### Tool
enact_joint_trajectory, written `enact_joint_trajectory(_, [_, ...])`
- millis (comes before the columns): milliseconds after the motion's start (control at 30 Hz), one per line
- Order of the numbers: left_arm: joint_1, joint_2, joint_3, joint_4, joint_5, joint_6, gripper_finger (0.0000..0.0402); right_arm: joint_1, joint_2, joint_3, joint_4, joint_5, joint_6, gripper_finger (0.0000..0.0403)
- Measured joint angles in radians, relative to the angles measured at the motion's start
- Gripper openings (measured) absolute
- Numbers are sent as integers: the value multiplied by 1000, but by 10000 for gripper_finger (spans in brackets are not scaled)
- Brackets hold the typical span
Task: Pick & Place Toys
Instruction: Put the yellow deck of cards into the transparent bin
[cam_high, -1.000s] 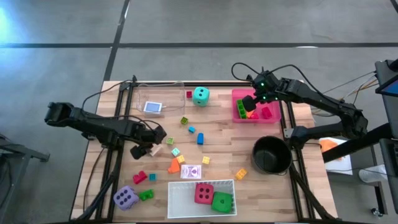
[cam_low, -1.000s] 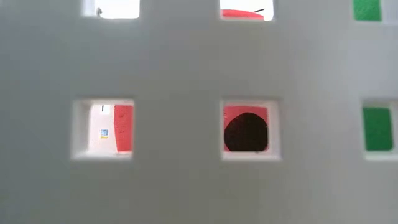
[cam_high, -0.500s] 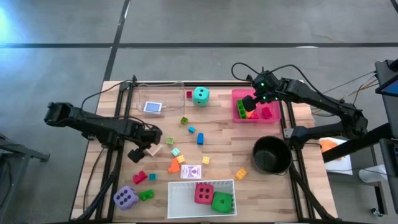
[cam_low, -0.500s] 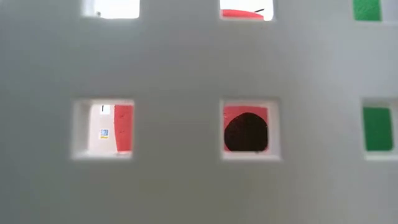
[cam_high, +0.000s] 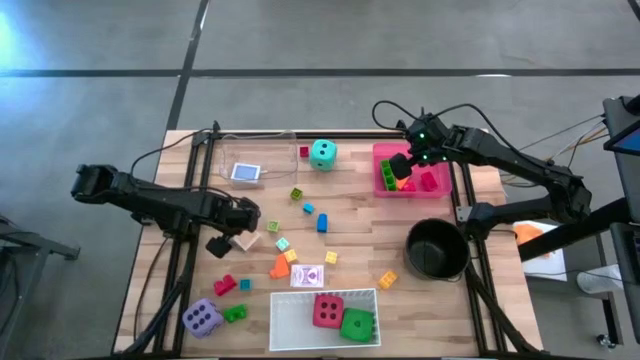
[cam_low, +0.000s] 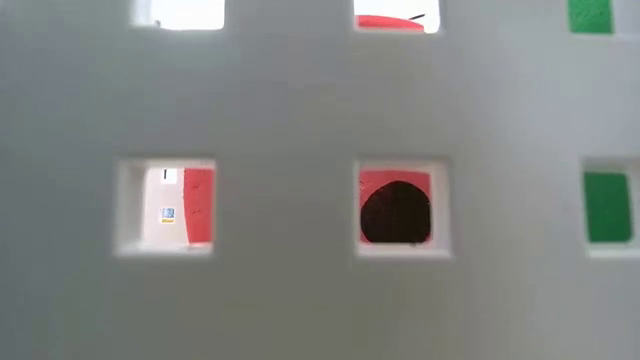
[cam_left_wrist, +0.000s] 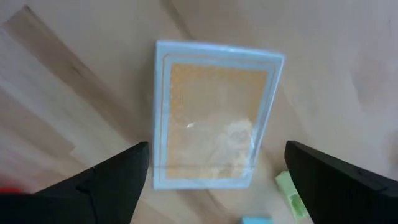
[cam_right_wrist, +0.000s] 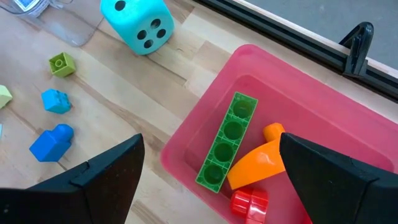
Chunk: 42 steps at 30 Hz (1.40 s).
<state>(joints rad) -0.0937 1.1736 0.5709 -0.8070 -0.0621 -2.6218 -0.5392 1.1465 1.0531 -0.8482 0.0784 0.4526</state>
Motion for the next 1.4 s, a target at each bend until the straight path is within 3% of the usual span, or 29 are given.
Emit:
enact_joint_trajectory(100, [3,5,-3,-5,-6,3,395,0,0,0,0,0,0,366])
enact_joint_trajectory(367, [9,11,-4,-16,-13,6,398,0,0,0,0,0,0,366])
enact_joint_trajectory(1033, [18,199,-1,69,30,8,397,0,0,0,0,0,0,366])
enact_joint_trajectory(1167, [18,199,-2,68,42,1,372,0,0,0,0,0,0,366])
enact_joint_trajectory(1333, [18,200,-4,66,59,-22,305,0,0,0,0,0,0,366])
enact_joint_trajectory(1400, [18,200,-4,66,63,-20,301,0,0,0,1,0,0,366])
